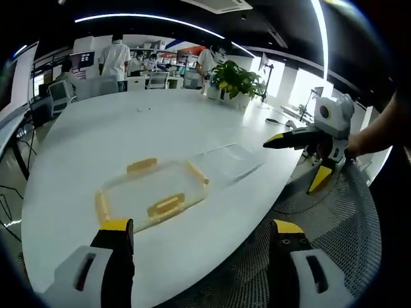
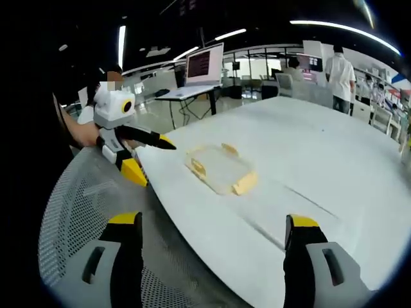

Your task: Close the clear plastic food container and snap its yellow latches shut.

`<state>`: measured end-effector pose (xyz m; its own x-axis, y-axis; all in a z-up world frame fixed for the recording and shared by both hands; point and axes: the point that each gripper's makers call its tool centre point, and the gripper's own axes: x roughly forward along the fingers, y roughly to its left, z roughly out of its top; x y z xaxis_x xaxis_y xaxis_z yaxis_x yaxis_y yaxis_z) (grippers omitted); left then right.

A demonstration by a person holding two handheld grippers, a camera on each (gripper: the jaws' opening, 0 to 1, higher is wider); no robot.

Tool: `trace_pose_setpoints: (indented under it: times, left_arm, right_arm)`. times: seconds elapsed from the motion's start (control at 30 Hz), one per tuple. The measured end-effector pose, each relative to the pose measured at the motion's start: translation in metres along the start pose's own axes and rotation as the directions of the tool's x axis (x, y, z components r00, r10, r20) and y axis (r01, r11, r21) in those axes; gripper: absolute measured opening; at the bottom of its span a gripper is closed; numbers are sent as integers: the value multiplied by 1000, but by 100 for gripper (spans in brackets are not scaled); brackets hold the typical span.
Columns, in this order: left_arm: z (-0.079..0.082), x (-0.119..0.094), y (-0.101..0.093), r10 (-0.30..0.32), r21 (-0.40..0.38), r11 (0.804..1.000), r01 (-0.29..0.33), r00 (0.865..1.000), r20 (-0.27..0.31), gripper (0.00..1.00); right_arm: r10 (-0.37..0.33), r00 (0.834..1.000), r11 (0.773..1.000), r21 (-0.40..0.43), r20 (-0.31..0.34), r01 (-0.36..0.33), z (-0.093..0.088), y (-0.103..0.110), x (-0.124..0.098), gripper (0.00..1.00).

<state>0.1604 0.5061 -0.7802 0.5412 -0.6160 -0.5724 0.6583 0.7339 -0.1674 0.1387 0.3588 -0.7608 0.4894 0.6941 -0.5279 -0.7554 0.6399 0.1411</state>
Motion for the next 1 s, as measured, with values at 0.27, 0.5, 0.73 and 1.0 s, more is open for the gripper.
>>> trace_pose_setpoints:
  times: [0.27, 0.5, 0.73, 1.0]
  left_arm:
    - [-1, 0, -1, -3, 0, 1000, 3, 1000, -6, 83]
    - [-2, 0, -1, -9, 0, 1000, 9, 1000, -11, 81]
    - [-5, 1, -1, -8, -3, 1000, 8, 999, -33, 81]
    - [2, 0, -1, -9, 38, 999, 9, 1000, -21, 79]
  right_arm:
    - [2, 1000, 1000, -4, -6, -2, -1, 0, 0, 89]
    - [-1, 1000, 1000, -13, -9, 1, -2, 0, 0, 88]
    - [1, 1000, 1000, -21, -15, -1, -3, 0, 0, 88]
    - [28, 1000, 999, -17, -10, -29, 1, 1, 1, 89]
